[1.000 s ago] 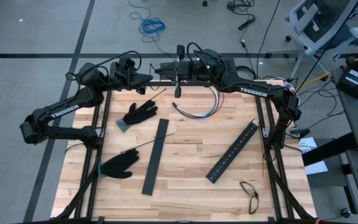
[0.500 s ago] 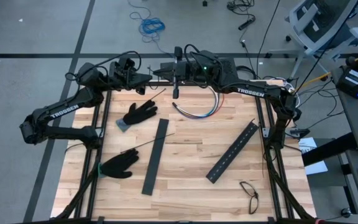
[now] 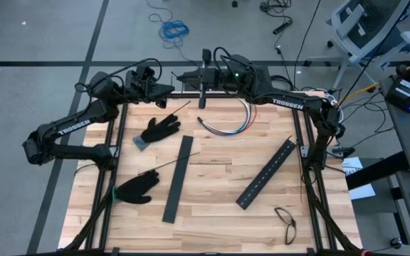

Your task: Ziptie cables

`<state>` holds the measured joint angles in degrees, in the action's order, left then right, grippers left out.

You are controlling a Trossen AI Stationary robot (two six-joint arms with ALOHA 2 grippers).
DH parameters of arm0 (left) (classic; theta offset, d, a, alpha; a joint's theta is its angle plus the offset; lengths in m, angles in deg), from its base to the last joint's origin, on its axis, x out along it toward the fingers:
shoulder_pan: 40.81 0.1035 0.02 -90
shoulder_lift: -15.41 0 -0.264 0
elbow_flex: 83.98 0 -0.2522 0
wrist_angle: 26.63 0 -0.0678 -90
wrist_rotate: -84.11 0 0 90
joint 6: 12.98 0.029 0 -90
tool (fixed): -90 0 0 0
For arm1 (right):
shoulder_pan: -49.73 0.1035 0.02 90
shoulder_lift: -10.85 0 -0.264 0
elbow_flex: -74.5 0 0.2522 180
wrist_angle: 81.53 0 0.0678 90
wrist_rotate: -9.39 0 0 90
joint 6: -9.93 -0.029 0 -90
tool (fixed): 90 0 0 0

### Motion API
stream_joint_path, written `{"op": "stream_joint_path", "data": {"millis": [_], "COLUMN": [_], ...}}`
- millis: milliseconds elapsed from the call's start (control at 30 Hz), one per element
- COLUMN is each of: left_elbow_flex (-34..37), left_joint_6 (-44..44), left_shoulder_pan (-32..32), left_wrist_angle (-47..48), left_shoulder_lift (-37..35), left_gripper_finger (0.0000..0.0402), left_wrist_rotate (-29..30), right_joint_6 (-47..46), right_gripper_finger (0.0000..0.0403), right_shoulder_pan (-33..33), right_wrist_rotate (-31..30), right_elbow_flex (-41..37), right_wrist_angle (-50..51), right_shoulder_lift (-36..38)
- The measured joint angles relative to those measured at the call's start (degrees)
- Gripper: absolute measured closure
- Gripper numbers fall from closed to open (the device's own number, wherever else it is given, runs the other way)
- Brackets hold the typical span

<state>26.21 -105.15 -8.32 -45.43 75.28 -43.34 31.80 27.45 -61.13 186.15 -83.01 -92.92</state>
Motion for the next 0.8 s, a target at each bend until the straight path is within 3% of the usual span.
{"op": "stream_joint_path", "data": {"millis": [433, 800], "left_elbow_flex": [0.0, 0.0], "left_joint_6": [0.1, 0.0], "left_shoulder_pan": [0.1, 0.1], "left_wrist_angle": [-0.1, -0.5], "left_shoulder_lift": [0.0, 0.0], "left_gripper_finger": [0.0401, 0.0401], "left_wrist_rotate": [-0.4, -0.4], "right_joint_6": [-1.9, -1.7], "right_gripper_finger": [0.0403, 0.0403], "right_shoulder_pan": [0.2, 1.0], "right_wrist_rotate": [0.4, 0.0], "right_elbow_flex": [0.0, 0.0], "right_wrist_angle": [3.5, -0.2], "right_shoulder_lift": [1.6, 1.4]}}
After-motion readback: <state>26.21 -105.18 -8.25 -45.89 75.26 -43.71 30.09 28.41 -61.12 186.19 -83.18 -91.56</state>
